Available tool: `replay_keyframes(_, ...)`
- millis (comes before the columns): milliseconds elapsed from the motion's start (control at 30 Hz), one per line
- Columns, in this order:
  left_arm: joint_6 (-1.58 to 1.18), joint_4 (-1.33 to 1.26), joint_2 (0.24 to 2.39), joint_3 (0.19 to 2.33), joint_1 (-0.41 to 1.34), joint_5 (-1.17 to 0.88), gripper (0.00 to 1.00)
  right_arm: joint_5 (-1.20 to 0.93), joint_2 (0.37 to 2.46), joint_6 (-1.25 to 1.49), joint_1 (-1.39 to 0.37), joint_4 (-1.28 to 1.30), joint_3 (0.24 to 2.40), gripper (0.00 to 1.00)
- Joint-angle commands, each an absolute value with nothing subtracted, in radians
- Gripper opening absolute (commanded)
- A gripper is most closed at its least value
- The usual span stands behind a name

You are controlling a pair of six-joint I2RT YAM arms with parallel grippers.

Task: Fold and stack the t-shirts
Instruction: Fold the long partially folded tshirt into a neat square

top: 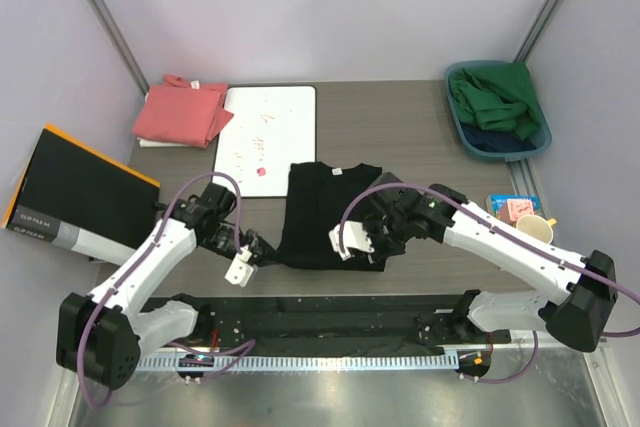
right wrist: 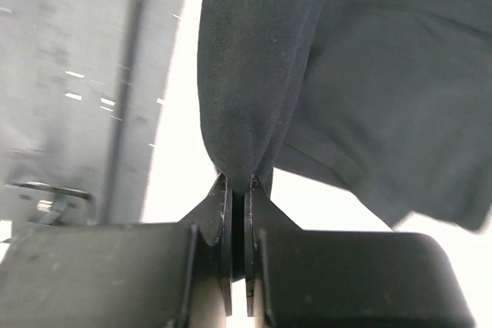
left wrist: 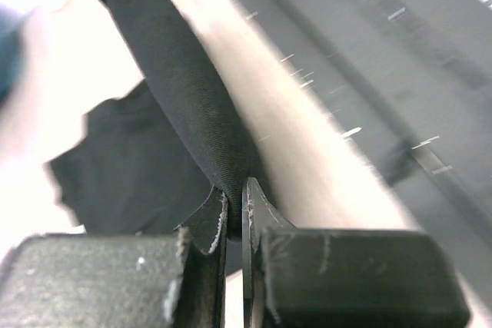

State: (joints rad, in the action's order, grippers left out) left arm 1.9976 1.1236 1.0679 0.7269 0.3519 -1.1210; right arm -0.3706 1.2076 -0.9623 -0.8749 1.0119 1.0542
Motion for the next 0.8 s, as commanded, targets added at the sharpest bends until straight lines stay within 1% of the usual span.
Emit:
replay_keyframes(0,2.117,0.916,1.158,0.816,0.327,-1.120,0.00,-0.197,1.229,-1.022,-0.836,0.991,1.140,0.01)
replay_keyframes(267,2.131,0.802,1.336,0.972,0.272,-1.120,0.00,-0.089,1.219,-1.097,-0.762,0.819,1.105,0.01)
replay_keyframes(533,2.166,0.769,1.434,1.032,0.250,-1.131,0.00,-0.106,1.339,-1.158,-0.641,0.692,1.146,0.01)
replay_keyframes(767,2.168,0.716,1.544,1.078,0.239,-1.129,0.00,-0.117,1.414,-1.193,-0.577,0.563,1.146,0.01)
